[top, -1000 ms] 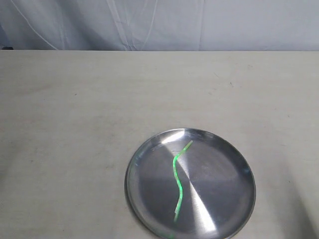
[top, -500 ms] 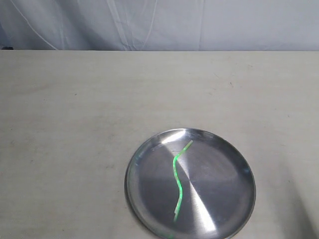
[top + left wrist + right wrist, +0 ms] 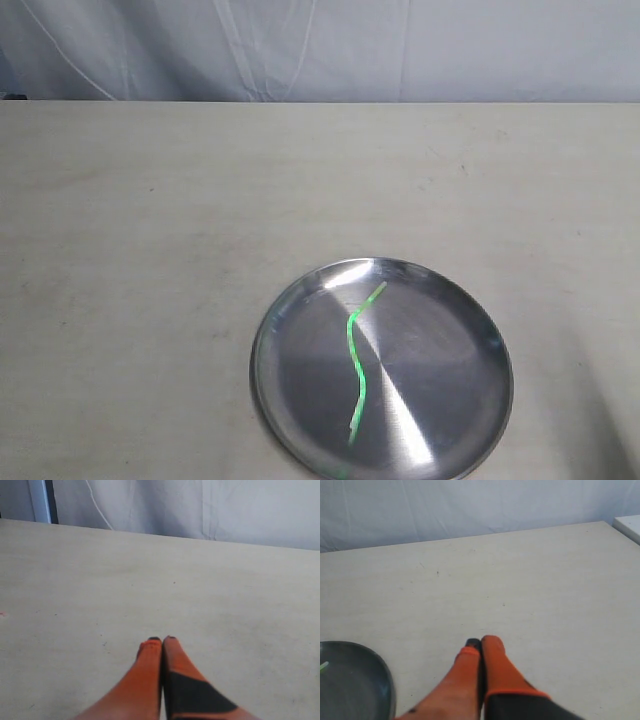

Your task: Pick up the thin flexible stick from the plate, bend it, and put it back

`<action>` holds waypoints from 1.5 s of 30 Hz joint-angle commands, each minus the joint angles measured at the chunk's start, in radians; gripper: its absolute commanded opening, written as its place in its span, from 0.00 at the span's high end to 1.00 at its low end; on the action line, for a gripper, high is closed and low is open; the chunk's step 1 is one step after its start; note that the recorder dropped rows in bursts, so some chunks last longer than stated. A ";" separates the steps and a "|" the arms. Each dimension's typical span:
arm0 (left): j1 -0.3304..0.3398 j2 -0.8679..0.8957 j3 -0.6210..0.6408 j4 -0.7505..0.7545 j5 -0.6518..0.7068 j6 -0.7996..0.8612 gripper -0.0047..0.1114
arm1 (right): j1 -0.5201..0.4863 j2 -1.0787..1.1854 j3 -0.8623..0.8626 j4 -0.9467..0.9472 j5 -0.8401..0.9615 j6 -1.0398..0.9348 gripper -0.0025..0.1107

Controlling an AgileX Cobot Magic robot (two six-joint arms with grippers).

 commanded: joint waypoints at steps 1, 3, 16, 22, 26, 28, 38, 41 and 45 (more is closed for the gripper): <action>0.003 -0.007 0.005 0.000 -0.124 -0.007 0.96 | -0.006 -0.005 0.005 0.002 -0.014 0.000 0.99; 0.003 -0.007 0.005 0.003 -0.128 -0.005 0.96 | -0.006 -0.005 0.005 0.002 -0.014 0.000 0.99; 0.003 -0.007 0.005 0.010 -0.107 -0.003 0.96 | -0.006 -0.005 0.005 0.002 -0.014 0.000 0.99; 0.003 -0.007 0.005 0.010 -0.107 -0.003 0.96 | -0.006 -0.005 0.005 0.002 -0.011 0.000 0.99; 0.003 -0.007 0.005 0.010 -0.107 -0.003 0.96 | -0.006 -0.005 0.005 0.002 -0.011 0.000 0.99; 0.003 -0.007 0.005 0.010 -0.107 -0.003 0.96 | -0.006 -0.005 0.005 0.002 -0.011 0.000 0.99; 0.003 -0.007 0.005 0.010 -0.107 -0.003 0.96 | -0.006 -0.005 0.005 0.002 -0.011 0.000 0.99; 0.003 -0.007 0.005 0.010 -0.107 -0.003 0.96 | -0.006 -0.005 0.005 0.002 -0.011 0.000 0.99; 0.003 -0.007 0.005 0.010 -0.107 -0.003 0.96 | -0.006 -0.005 0.005 0.002 -0.014 0.000 0.99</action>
